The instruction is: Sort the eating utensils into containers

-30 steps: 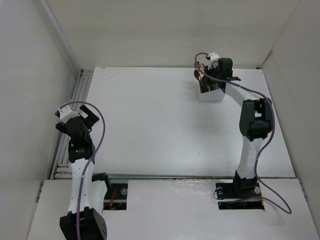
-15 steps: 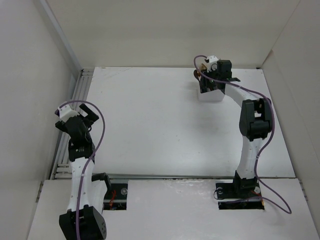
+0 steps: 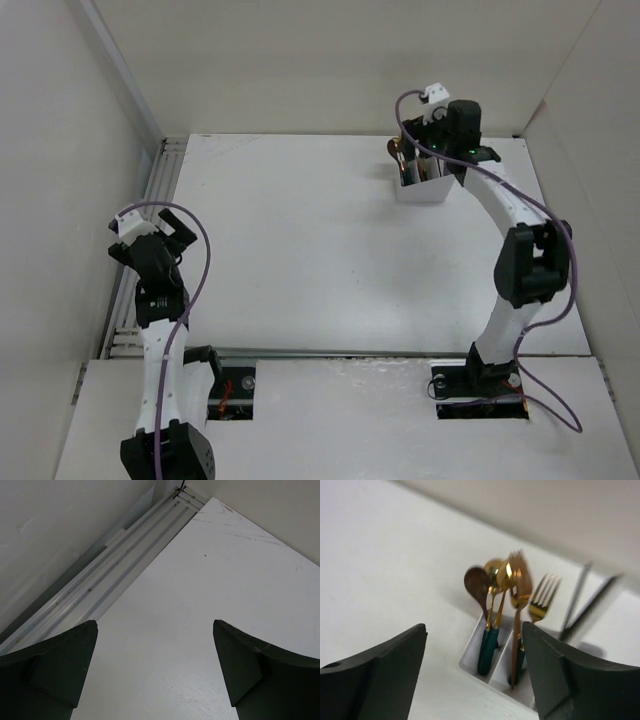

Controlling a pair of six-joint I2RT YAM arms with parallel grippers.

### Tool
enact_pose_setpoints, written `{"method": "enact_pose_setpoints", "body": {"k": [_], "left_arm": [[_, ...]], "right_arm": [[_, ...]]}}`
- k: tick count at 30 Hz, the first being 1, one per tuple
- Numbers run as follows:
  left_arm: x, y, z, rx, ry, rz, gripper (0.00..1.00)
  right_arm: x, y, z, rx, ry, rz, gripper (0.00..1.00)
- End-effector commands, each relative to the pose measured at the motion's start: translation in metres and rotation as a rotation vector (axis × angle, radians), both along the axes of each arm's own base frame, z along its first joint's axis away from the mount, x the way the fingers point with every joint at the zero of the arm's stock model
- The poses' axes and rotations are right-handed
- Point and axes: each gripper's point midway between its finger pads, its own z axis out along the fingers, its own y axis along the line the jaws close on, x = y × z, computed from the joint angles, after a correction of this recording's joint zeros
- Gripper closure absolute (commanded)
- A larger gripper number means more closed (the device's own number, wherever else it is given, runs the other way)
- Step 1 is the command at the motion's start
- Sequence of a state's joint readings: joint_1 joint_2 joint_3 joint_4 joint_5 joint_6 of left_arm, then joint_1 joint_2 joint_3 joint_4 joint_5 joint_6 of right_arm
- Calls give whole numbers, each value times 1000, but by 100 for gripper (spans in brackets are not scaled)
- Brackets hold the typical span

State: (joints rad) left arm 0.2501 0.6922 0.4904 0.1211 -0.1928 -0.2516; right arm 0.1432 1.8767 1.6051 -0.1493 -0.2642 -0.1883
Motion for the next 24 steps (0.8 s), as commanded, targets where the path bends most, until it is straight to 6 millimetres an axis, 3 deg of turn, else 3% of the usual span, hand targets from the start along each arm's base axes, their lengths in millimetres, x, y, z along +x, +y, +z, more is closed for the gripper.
{"method": "enact_pose_setpoints", "body": {"k": [1,2,3,4,5,6,7,9,10,11,14,18,24], "left_arm": [[-4,5,31,41,-44,20,0],[-6,4,28,38,-31,20,0],[-7,3,26,34,-22,11,0],[-7,2,28,34,-21,11,0],[-9,2,28,41,-16,9,0],[-9,0,25,36,-4,-2,0],[-9,0,25,36,-4,-2,0],[-11,0,24,42,15,-4,0],[-11,0,24,42,15,-4,0],[-12,0,22,40,23,-5,0],[-12,-1,20,52,41,-20,0],[-12,-1,18,61,44,-22,0],[-10,-10,10,27,49,-69,0]], "right_arm": [[-13,-50,128,97,-265,-181,15],[-23,-70,154,176,-291,-252,0],[-29,-93,163,211,-297,-327,0],[-34,-146,158,226,-295,-482,0],[-49,-174,168,292,-303,-589,0],[-59,-201,161,305,-282,-689,0],[-78,-258,148,305,-272,-879,0],[-107,-307,137,389,-246,-1080,0],[-137,-346,123,400,-203,-1222,0],[-150,-361,115,424,-180,-1281,0],[-181,-385,98,410,-131,-1431,0],[-191,-387,84,370,-81,-1472,0],[-197,-386,89,359,-94,-1477,0]]}}
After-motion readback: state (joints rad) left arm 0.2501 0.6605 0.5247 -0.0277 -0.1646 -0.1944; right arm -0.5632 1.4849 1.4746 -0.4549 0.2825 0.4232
